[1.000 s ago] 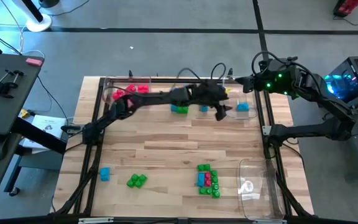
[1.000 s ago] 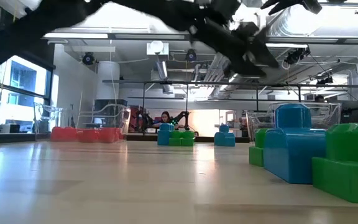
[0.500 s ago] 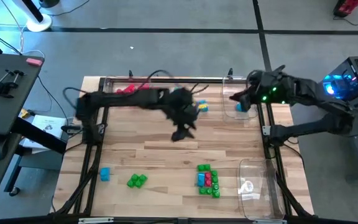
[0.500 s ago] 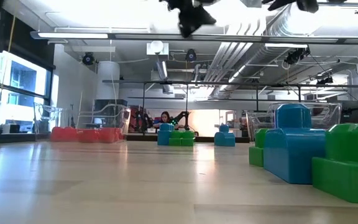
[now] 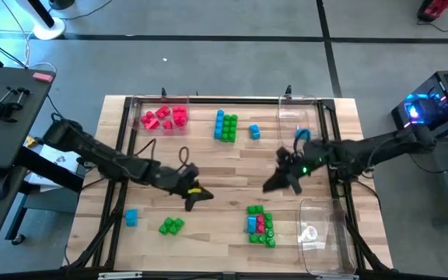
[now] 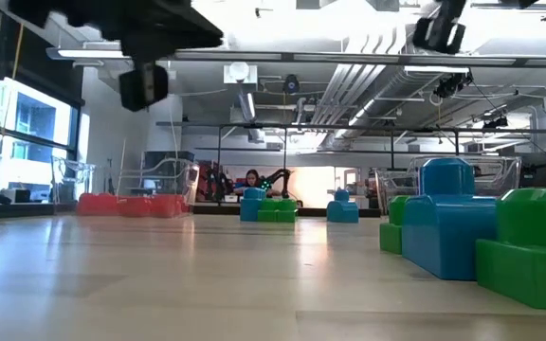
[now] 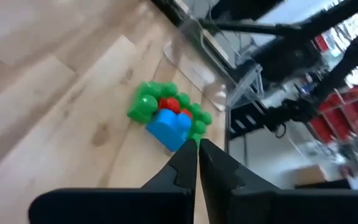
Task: Sort blocks
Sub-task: Put the red game piece into the top left transparent bin
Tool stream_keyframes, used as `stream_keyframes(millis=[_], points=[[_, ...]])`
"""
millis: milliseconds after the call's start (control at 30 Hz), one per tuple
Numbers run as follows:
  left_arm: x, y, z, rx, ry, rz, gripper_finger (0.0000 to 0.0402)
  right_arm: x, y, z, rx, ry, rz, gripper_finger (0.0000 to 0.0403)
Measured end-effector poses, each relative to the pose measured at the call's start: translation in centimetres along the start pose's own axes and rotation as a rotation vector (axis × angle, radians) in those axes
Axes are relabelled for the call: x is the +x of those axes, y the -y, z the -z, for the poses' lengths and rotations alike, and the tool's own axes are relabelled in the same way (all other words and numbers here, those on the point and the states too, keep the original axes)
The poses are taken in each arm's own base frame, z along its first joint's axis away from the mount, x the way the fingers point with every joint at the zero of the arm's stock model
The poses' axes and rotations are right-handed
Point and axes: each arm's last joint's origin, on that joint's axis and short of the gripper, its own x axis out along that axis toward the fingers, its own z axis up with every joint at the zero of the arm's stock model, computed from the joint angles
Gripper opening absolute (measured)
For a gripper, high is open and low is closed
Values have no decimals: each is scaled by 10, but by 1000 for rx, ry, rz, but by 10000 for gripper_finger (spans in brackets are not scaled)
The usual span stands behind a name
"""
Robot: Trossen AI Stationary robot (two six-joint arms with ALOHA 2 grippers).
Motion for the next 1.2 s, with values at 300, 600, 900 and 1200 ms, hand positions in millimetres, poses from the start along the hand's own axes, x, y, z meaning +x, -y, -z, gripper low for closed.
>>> stream_keyframes(millis=[300,600,900,1200], points=[[-41,3,-7,289,-57,-12,1,52,-37,36,146,-118,253,0],[-82,-2,-14,473,-76,-88,0,115,-26,68,278,-522,807,0],[-85,0,-16,445,-40,-85,0,154,18,73,211,-586,969,0],[-85,0,-17,389,-31,-91,0,139,31,47,82,-623,1027,0]])
